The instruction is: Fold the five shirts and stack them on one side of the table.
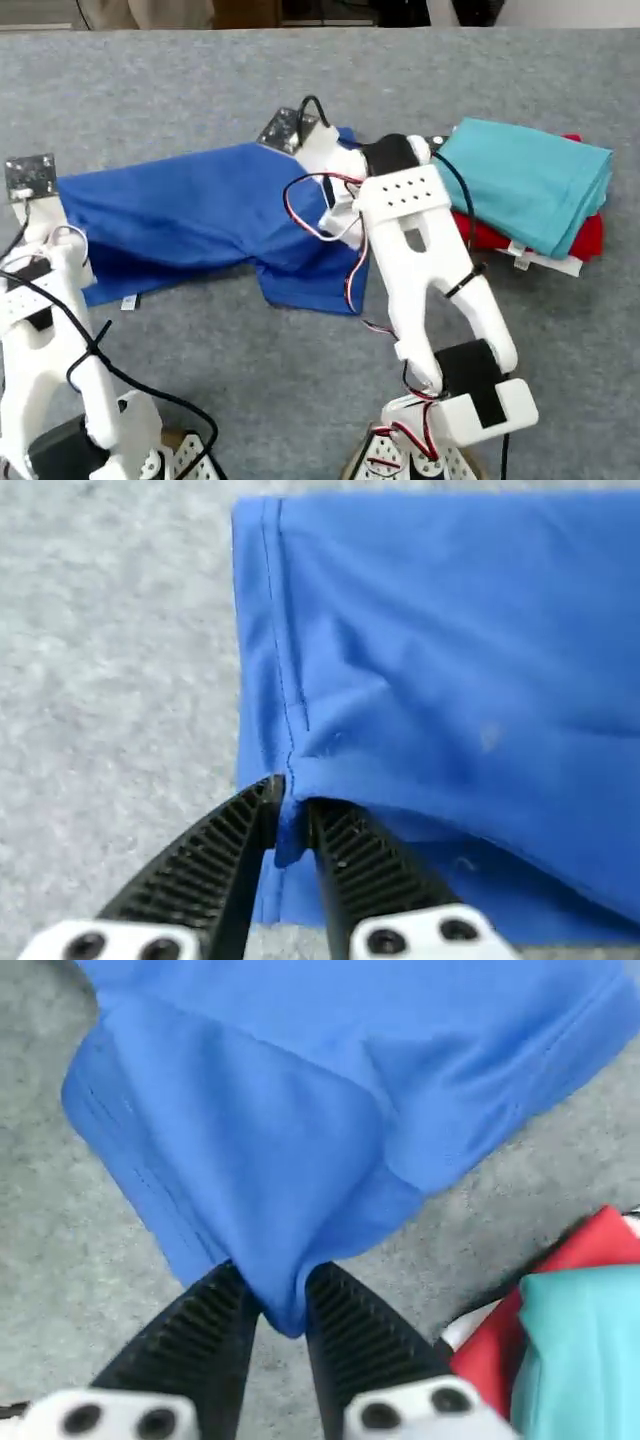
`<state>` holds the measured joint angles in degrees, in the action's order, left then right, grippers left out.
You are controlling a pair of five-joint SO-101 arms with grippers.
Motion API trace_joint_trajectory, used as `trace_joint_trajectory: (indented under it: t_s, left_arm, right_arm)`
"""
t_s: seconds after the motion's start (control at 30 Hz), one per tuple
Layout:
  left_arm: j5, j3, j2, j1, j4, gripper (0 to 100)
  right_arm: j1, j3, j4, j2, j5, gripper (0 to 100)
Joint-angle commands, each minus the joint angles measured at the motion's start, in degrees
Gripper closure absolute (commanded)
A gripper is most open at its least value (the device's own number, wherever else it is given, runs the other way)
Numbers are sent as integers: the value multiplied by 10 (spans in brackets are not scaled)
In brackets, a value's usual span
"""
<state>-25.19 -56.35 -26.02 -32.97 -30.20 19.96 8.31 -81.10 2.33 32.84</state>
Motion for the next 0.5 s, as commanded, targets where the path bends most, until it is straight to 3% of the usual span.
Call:
trace_joint_trajectory:
  t_s: [0.0, 0.13, 0.47]
  left_arm:
    - [-6, -38, -12, 3, 82, 981]
    - [-4, -84, 20, 3, 196, 981]
    - [24, 11, 126, -1, 198, 981]
  right_arm:
    - [15, -1, -22, 35, 1, 997]
    - [36, 5, -45, 73, -3, 997]
    - [51, 101, -21, 88, -15, 997]
